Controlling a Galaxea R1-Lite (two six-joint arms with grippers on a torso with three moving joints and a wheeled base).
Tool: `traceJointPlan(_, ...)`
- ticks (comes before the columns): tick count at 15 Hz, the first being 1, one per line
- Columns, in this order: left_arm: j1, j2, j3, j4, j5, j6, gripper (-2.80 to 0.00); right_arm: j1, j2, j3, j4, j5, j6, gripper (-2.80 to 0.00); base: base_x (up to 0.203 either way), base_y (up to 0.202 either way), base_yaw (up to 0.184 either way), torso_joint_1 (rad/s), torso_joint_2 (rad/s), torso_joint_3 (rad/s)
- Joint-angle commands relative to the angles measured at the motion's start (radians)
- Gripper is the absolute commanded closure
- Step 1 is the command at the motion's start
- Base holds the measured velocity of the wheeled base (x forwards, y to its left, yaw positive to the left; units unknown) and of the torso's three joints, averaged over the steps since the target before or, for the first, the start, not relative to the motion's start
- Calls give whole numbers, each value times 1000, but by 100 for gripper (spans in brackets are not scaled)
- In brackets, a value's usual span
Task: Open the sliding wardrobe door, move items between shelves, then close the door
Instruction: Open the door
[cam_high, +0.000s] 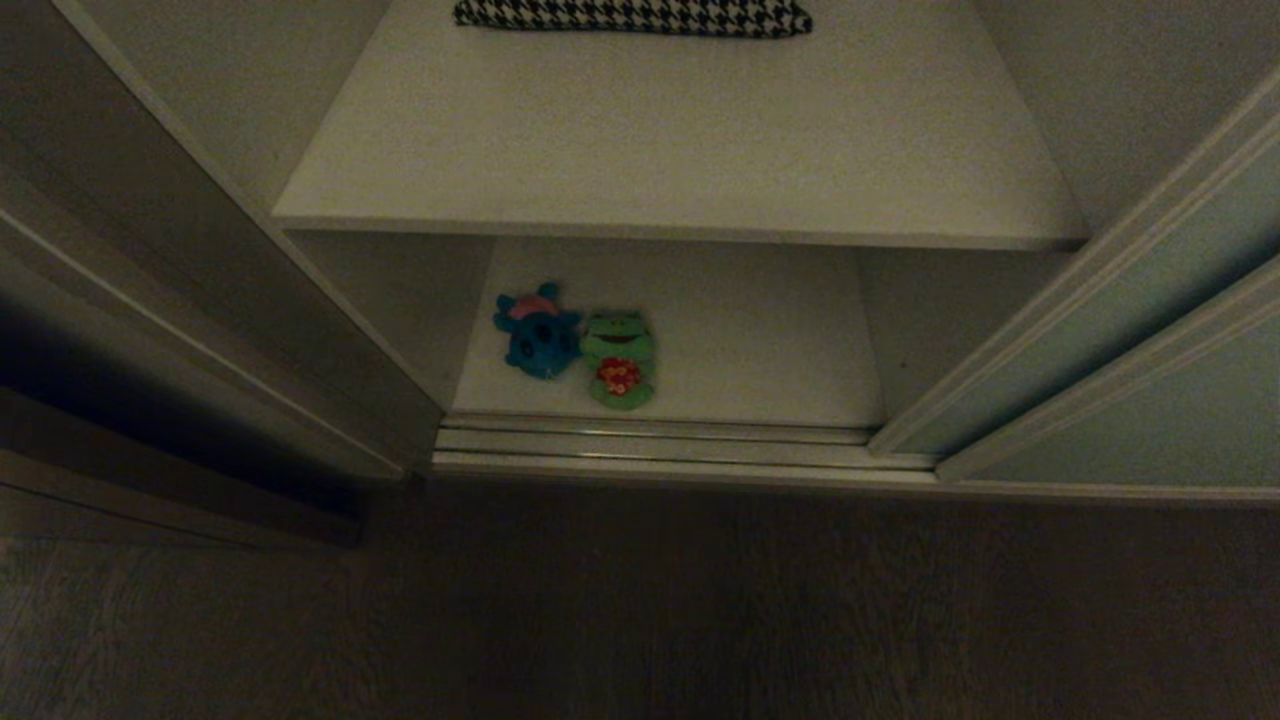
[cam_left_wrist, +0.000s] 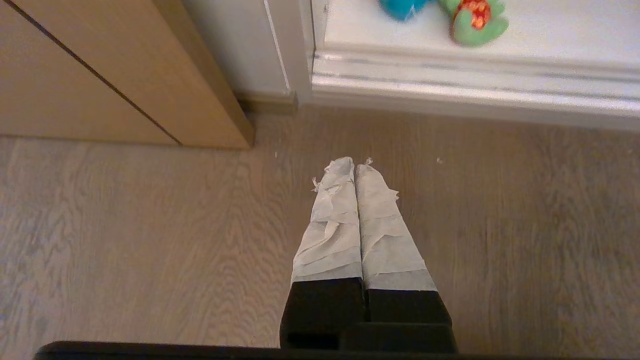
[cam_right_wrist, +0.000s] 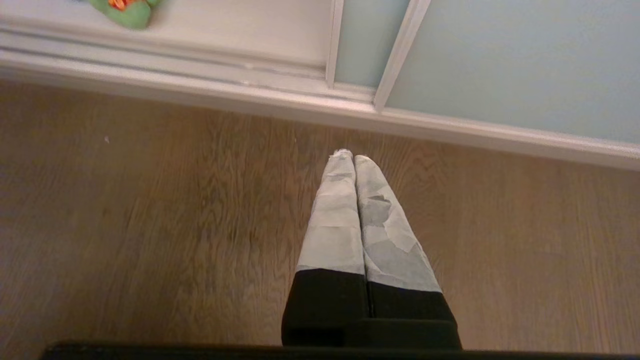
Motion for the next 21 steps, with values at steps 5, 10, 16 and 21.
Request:
traceJointPlan(5, -1, 4, 0, 0, 0, -2, 0, 0, -2, 0, 0, 1, 0, 0, 0, 0, 0, 4, -1, -200)
traceJointPlan(10, 0, 4, 0, 0, 0, -3, 0, 0, -2, 0, 0, 1, 0, 0, 0, 0, 0, 3, -2, -196)
traceJointPlan(16, -1, 5, 0, 0, 0, -2, 0, 0, -2, 0, 0, 1, 0, 0, 0, 0, 0, 3, 1, -196)
traceJointPlan(21, 0, 4, 0, 0, 0, -2, 0, 0, -2, 0, 0, 1, 0, 0, 0, 0, 0, 3, 2, -198)
